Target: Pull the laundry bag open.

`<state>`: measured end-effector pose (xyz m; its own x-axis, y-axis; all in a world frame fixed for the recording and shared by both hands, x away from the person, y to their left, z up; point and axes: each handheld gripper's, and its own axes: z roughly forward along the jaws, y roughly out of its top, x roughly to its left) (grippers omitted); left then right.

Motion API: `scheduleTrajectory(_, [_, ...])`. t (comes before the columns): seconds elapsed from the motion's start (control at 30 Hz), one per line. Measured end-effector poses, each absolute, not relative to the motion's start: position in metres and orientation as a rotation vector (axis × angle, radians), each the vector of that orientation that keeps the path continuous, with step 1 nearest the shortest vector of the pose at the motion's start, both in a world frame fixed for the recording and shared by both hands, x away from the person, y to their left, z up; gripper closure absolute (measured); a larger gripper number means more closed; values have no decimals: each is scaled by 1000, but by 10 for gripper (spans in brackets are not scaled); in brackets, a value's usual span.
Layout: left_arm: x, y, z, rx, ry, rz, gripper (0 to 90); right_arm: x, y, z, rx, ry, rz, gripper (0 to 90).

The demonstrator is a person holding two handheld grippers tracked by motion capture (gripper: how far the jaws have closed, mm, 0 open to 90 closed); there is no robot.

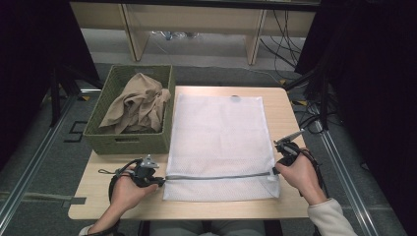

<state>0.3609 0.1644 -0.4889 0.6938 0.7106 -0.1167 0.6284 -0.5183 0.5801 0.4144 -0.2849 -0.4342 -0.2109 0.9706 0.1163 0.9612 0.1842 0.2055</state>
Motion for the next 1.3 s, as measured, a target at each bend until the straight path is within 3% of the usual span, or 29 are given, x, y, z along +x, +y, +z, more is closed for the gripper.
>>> scheduleTrajectory(0.3, [357,159,-482,2292,1014,175,813,416,-289,-436,1838,2416,423,858])
scheduleTrajectory(0.53, [355,154,-477,2265,972,191,799,413,-282,-433,1986,2349,386,851])
scheduleTrajectory(0.87, [361,138,-483,2281,922,180,796,414,-284,-432,1931,2376,393,830])
scheduleTrajectory(1.3, [360,120,-498,2282,815,148,700,413,-283,-427,1883,2359,461,783])
